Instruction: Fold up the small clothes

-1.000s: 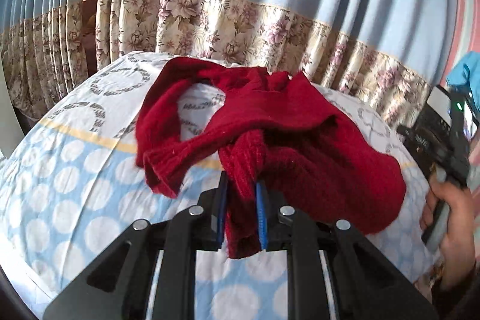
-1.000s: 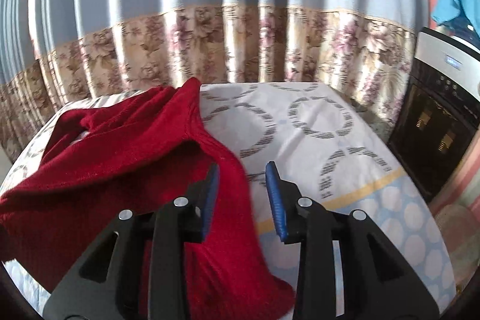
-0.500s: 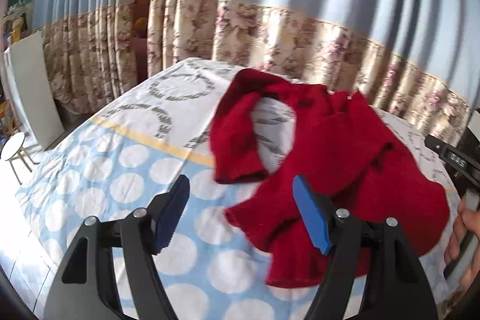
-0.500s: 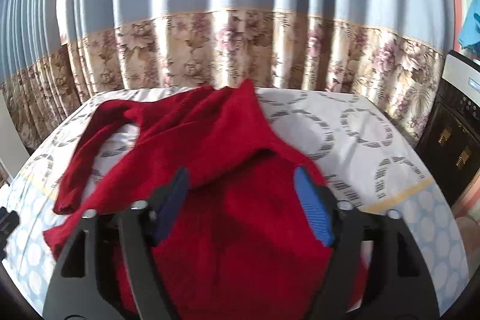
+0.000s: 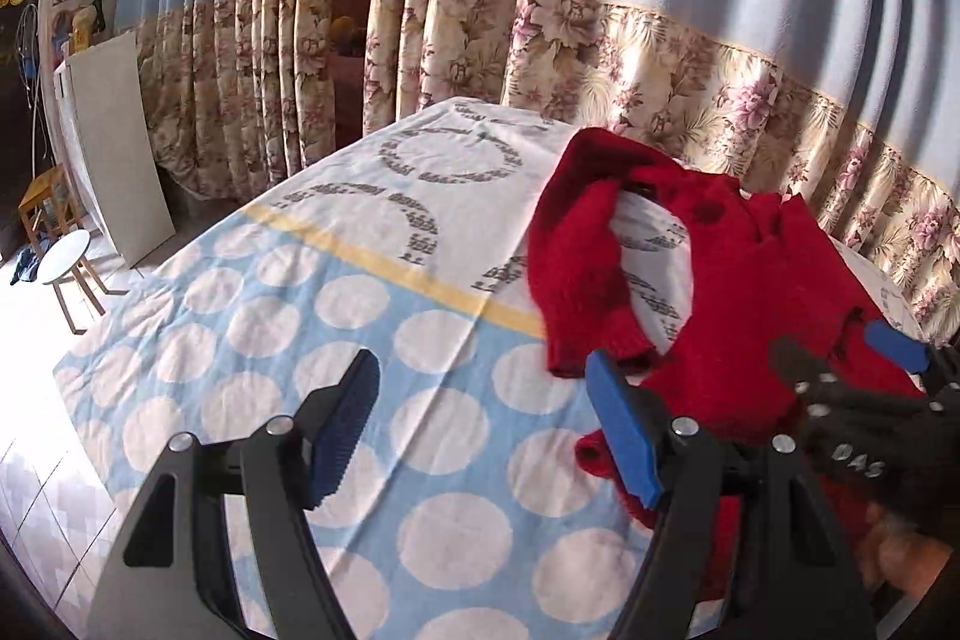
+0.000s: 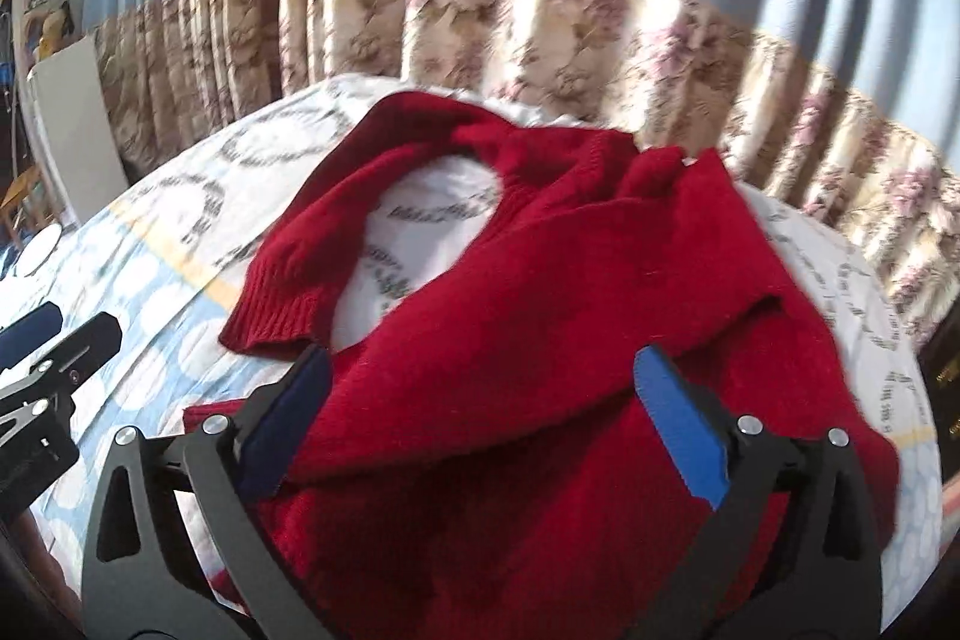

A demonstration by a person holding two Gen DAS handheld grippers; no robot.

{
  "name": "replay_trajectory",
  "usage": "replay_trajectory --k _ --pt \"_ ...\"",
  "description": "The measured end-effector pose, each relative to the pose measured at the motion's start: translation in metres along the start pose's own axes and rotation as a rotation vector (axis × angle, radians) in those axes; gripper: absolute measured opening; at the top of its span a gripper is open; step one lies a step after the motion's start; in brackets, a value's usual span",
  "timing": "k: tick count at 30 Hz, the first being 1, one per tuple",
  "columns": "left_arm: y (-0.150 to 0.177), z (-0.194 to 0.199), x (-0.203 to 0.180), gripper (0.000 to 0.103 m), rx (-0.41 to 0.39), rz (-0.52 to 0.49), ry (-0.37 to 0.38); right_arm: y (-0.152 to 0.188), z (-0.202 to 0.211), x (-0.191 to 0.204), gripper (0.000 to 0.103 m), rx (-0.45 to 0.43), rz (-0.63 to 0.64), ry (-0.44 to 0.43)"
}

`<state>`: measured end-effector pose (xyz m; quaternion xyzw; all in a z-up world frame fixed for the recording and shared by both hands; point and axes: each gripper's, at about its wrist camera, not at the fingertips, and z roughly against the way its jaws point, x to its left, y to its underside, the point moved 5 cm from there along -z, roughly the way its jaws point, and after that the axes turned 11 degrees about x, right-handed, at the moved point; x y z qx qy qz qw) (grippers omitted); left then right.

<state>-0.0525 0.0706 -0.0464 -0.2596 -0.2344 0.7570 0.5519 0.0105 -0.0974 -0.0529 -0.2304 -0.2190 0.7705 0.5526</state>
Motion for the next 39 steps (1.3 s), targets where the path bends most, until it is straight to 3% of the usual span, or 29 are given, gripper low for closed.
replay_trajectory --k 1,2,3,5,10,14,20,24,32,39 --pt "0.000 -0.001 0.002 0.072 0.001 0.003 -0.001 0.001 -0.007 0.003 0.064 0.030 0.011 -0.020" --pt "0.000 -0.001 0.003 0.072 0.003 0.003 0.000 0.003 -0.013 0.004 0.025 0.062 0.012 -0.045" --pt "0.000 -0.001 0.004 0.072 0.003 0.003 0.000 0.005 -0.018 0.002 0.013 0.088 0.005 -0.059" --pt "0.000 0.000 0.004 0.072 -0.001 0.006 -0.004 0.007 -0.014 -0.001 0.006 0.069 0.008 -0.052" --pt "-0.002 -0.004 0.006 0.072 0.003 0.006 -0.011 0.009 0.010 -0.024 0.004 -0.009 -0.016 0.007" --pt "-0.006 -0.007 -0.001 0.072 0.004 -0.011 -0.016 0.007 0.032 -0.064 0.004 -0.066 -0.063 0.088" --pt "-0.019 -0.010 -0.013 0.072 -0.011 -0.037 -0.026 -0.005 0.055 -0.164 0.004 -0.145 -0.158 0.272" --pt "-0.039 -0.014 -0.027 0.072 -0.046 -0.066 -0.027 -0.013 0.048 -0.267 0.004 -0.153 -0.243 0.444" --pt "-0.098 -0.055 -0.058 0.072 -0.098 -0.145 -0.088 0.010 -0.001 -0.468 0.004 -0.022 -0.382 0.772" --pt "-0.150 -0.123 -0.085 0.072 -0.067 -0.196 -0.110 0.049 -0.031 -0.581 0.003 0.127 -0.520 0.899"
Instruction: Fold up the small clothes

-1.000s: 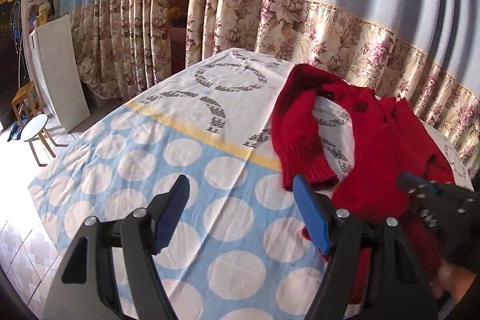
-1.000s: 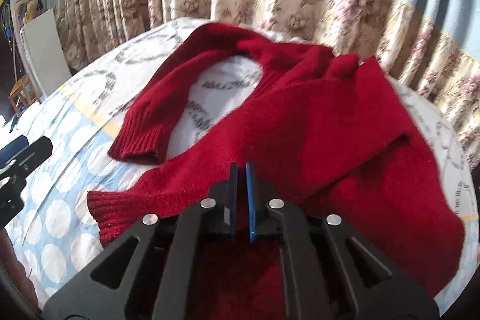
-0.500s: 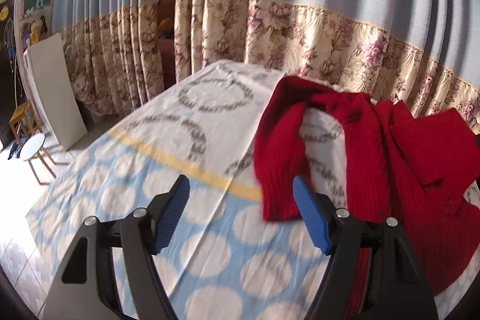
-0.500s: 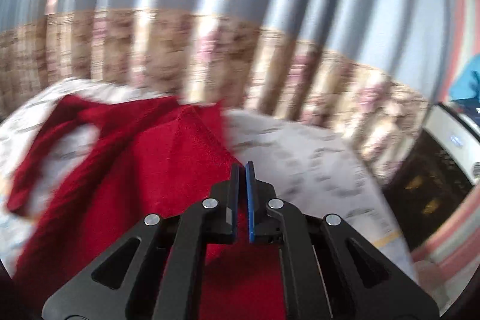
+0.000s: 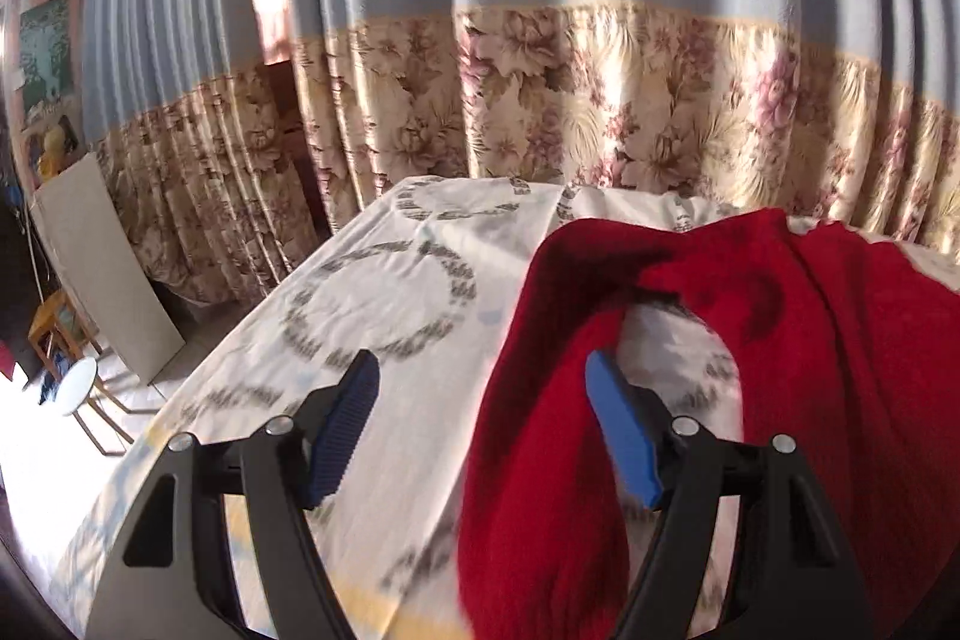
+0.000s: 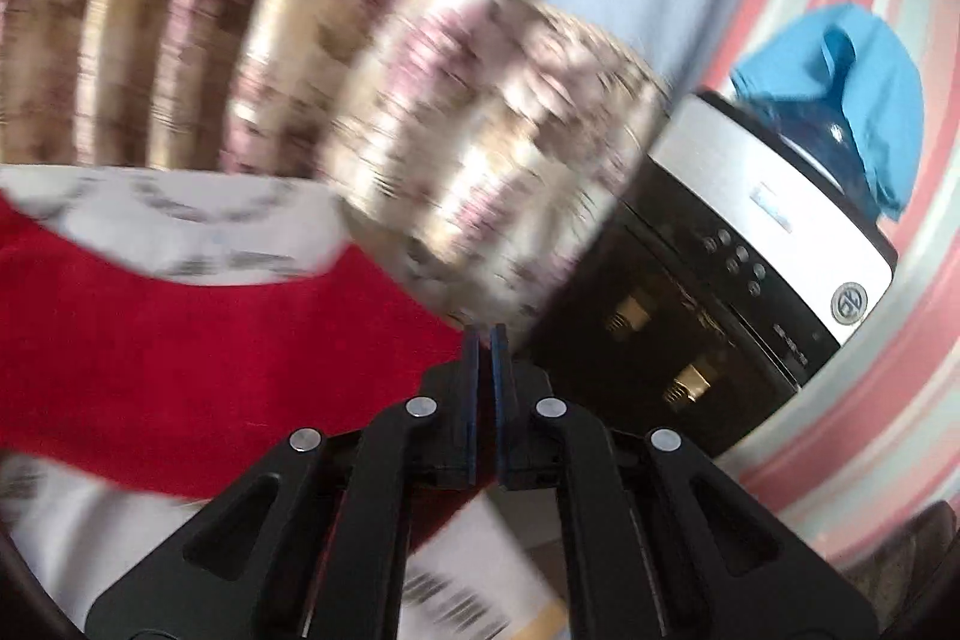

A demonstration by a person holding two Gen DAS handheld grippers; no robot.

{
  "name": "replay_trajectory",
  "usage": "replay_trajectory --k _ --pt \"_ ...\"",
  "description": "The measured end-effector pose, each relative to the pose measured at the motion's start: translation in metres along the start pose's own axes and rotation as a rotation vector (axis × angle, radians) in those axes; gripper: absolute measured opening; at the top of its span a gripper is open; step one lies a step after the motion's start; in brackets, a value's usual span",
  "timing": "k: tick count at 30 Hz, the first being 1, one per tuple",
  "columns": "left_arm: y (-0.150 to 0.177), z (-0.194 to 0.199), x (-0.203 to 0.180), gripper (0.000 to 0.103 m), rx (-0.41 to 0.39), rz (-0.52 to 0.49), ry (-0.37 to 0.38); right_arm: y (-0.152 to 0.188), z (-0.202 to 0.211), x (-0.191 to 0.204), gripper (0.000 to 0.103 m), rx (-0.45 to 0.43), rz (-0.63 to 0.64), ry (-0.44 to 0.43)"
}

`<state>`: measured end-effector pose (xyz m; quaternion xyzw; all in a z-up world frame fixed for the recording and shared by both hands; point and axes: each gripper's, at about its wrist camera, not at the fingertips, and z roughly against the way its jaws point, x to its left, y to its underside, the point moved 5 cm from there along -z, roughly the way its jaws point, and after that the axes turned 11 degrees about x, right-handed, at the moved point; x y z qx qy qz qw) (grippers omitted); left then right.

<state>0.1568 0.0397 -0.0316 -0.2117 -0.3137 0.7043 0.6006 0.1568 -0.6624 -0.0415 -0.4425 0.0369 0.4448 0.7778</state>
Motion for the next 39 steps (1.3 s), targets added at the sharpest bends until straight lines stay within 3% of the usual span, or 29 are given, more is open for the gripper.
replay_trajectory --k 3,7,9,10,11,16,20,21,22,23,25,31,35,39 --pt "-0.020 -0.023 -0.011 0.072 -0.007 -0.036 -0.025 -0.002 -0.024 -0.018 0.000 0.042 -0.036 0.048" --pt "-0.041 -0.066 -0.034 0.072 0.082 -0.095 0.030 0.000 -0.015 -0.016 0.001 0.037 -0.028 -0.096" --pt "-0.046 -0.074 -0.043 0.072 0.075 -0.122 0.023 0.001 -0.001 -0.008 0.018 0.013 -0.013 -0.146" --pt "-0.049 -0.080 -0.047 0.073 0.083 -0.135 0.019 0.002 0.007 -0.005 0.046 -0.010 -0.015 -0.163" --pt "-0.052 -0.086 -0.048 0.073 0.104 -0.134 0.029 0.001 0.015 0.000 0.059 -0.029 -0.008 -0.167" --pt "-0.068 -0.098 -0.057 0.073 0.119 -0.129 0.105 0.001 0.040 0.027 0.063 -0.067 0.027 -0.226" --pt "-0.069 -0.117 -0.065 0.073 0.166 -0.178 0.086 -0.007 0.053 0.049 0.073 -0.087 0.049 -0.261" --pt "-0.068 -0.123 -0.067 0.064 0.187 -0.198 0.082 -0.008 0.055 0.055 0.074 -0.085 0.055 -0.270" --pt "-0.067 -0.133 -0.067 0.035 0.221 -0.206 0.078 -0.010 0.057 0.062 0.074 -0.082 0.060 -0.282" --pt "-0.066 -0.139 -0.066 0.022 0.242 -0.208 0.074 -0.010 0.058 0.065 0.074 -0.082 0.062 -0.287" --pt "-0.069 -0.144 -0.058 0.010 0.245 -0.206 0.018 -0.012 0.061 0.078 0.074 -0.078 0.076 -0.296" --pt "-0.097 -0.131 -0.004 0.010 0.164 -0.189 -0.214 -0.015 0.060 0.101 0.075 -0.065 0.103 -0.299" --pt "-0.106 -0.139 0.022 0.012 0.197 -0.182 -0.227 -0.014 0.051 0.110 0.076 -0.042 0.116 -0.302" --pt "-0.094 -0.152 0.011 0.019 0.230 -0.243 -0.238 -0.007 0.040 0.102 0.079 -0.002 0.103 -0.328"
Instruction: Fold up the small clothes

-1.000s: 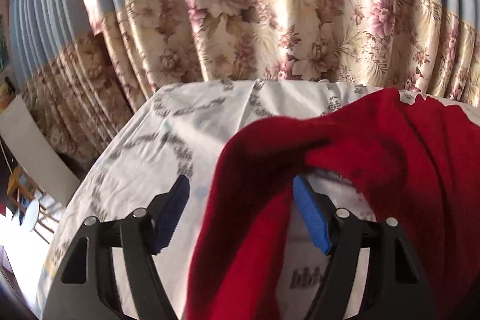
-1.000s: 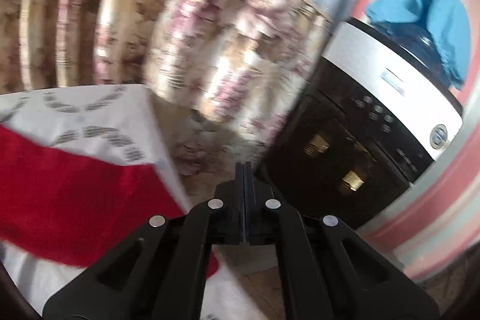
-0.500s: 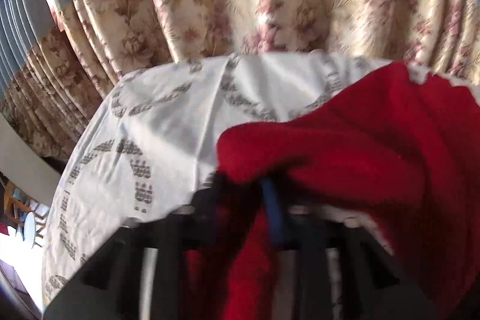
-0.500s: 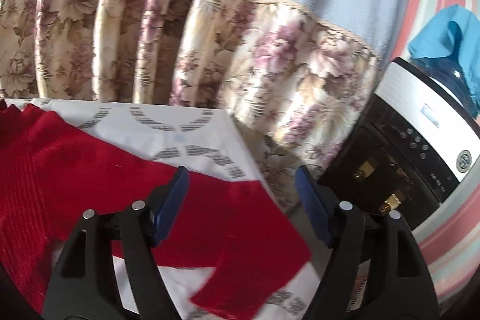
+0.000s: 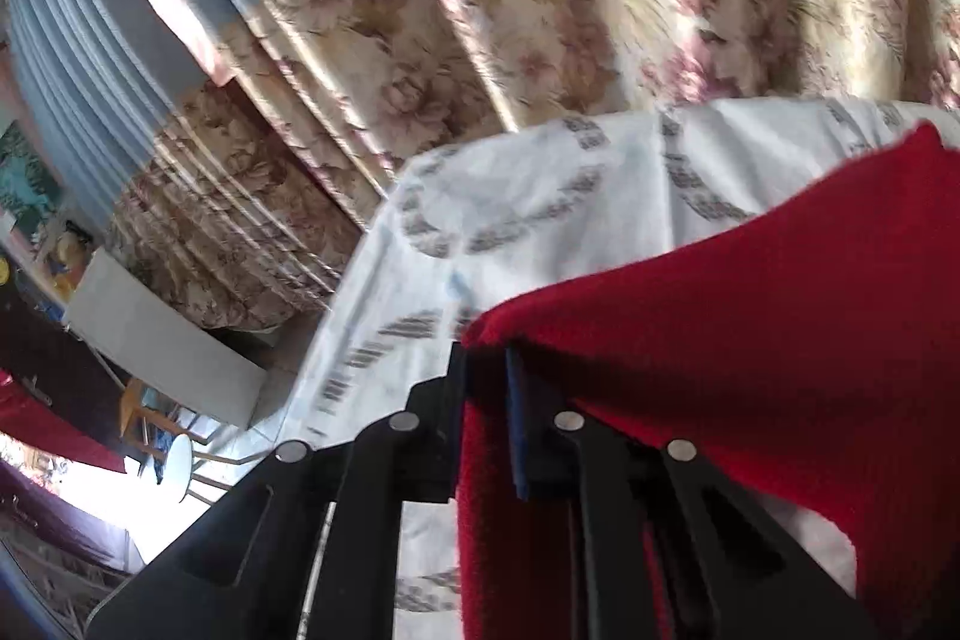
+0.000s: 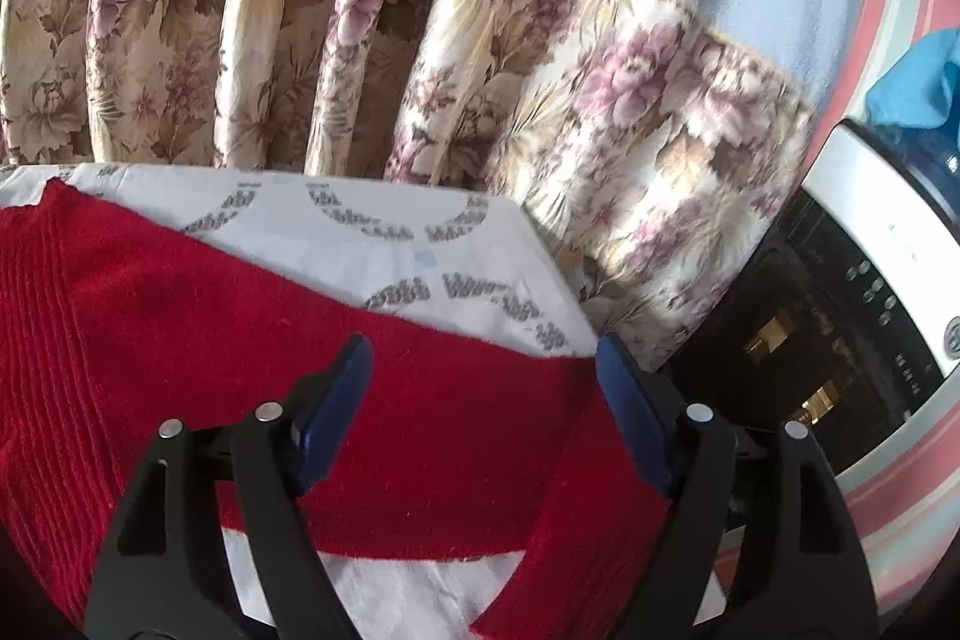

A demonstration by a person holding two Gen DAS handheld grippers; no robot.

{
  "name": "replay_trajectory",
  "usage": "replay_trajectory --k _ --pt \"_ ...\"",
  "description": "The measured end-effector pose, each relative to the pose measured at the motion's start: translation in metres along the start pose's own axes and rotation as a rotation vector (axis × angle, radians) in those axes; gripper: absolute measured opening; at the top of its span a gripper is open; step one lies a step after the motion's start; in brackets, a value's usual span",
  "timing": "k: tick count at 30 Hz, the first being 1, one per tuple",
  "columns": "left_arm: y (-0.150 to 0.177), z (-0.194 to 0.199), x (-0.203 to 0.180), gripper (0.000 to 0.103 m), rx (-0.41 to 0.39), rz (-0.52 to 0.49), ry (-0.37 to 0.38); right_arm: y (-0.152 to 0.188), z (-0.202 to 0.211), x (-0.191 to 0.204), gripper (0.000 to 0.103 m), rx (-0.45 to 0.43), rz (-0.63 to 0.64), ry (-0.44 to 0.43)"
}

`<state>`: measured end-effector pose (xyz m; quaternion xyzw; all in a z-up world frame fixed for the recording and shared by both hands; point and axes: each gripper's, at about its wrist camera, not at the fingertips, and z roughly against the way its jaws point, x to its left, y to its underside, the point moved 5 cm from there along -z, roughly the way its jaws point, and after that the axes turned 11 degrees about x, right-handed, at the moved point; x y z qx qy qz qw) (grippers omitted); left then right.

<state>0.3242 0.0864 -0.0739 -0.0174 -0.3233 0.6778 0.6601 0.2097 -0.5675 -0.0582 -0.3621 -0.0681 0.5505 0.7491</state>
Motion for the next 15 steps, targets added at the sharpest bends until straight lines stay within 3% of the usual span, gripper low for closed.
replay_trajectory --k 2,3,6,10,15 --pt "0.004 0.006 0.002 0.073 -0.026 0.029 -0.029 0.005 0.002 -0.014 0.083 0.001 -0.019 0.009" --pt "0.006 0.015 0.006 0.081 -0.062 0.051 -0.018 0.009 0.003 -0.023 0.084 0.005 -0.030 0.010" --pt "0.014 0.040 0.016 0.084 -0.103 0.089 0.033 0.022 0.009 -0.056 0.087 0.014 -0.084 -0.015" --pt "0.032 0.079 0.020 0.092 -0.191 0.110 0.078 0.045 0.019 -0.092 0.088 0.030 -0.141 -0.122" --pt "0.059 0.111 0.005 0.092 -0.242 0.095 0.111 0.066 0.030 -0.098 0.088 0.028 -0.105 -0.177"
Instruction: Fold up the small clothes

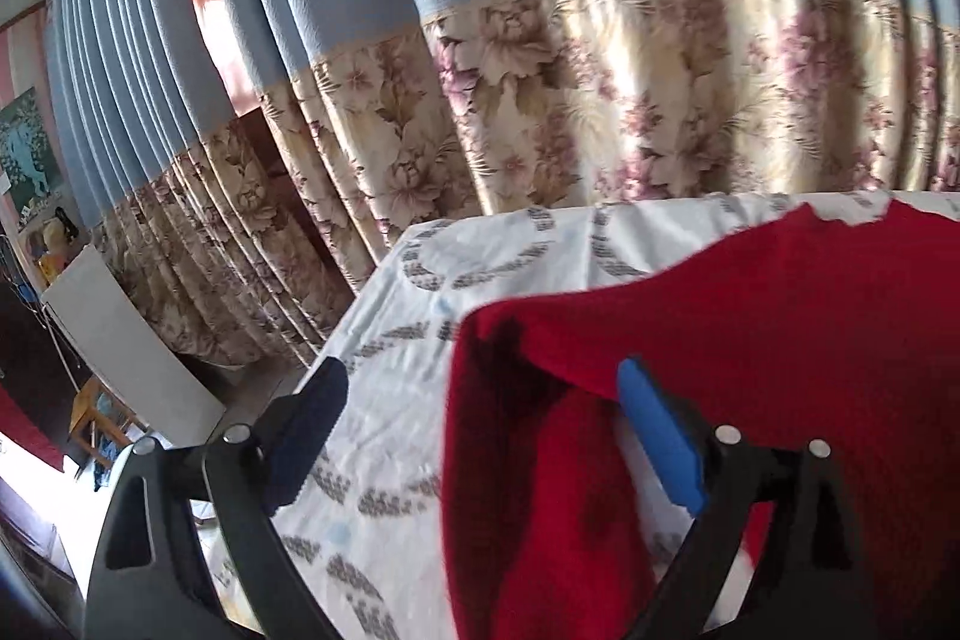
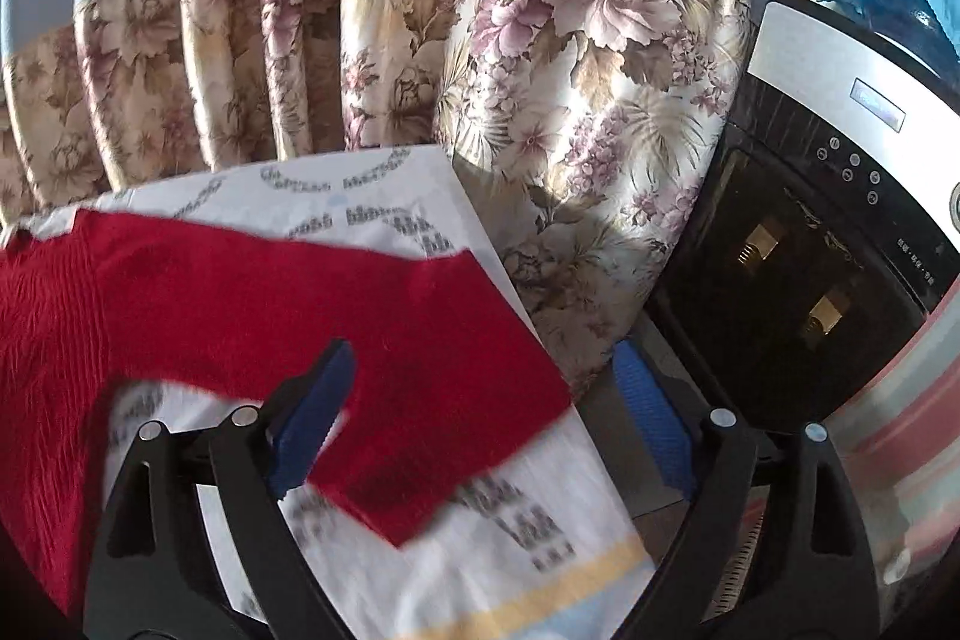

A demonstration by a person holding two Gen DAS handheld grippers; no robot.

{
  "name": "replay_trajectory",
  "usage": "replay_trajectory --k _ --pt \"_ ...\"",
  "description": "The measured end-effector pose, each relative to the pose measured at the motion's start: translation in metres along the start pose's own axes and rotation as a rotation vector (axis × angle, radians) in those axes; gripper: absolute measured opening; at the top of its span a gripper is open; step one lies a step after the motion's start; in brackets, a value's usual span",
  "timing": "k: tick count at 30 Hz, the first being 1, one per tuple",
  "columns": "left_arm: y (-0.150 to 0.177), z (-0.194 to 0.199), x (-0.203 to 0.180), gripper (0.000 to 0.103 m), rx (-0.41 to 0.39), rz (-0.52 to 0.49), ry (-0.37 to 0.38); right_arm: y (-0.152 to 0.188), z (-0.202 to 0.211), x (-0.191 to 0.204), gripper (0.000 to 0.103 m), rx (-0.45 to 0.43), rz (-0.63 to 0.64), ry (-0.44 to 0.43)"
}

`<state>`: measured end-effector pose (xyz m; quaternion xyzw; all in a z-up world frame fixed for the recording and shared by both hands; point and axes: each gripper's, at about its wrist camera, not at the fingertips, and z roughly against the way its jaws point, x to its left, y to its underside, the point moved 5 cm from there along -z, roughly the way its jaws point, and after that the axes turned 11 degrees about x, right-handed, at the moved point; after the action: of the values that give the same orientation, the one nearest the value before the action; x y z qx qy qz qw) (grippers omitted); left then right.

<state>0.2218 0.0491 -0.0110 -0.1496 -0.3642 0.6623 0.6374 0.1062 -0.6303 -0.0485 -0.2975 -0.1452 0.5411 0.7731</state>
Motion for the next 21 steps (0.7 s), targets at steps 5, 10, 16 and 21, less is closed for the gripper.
replay_trajectory --k 5,10,16,21 --pt "0.017 0.015 -0.018 0.092 -0.004 0.008 0.061 0.024 -0.003 0.028 0.087 0.011 0.067 -0.062" --pt "0.036 0.013 -0.026 0.092 0.035 0.067 0.127 0.048 -0.024 0.053 0.082 0.082 0.095 -0.055" --pt "0.040 0.013 -0.042 0.092 0.056 0.055 0.157 0.043 -0.042 0.041 0.031 0.165 0.010 -0.010" --pt "0.026 0.018 -0.054 0.092 0.033 0.052 0.189 0.030 -0.025 0.047 0.014 0.138 -0.001 -0.020"
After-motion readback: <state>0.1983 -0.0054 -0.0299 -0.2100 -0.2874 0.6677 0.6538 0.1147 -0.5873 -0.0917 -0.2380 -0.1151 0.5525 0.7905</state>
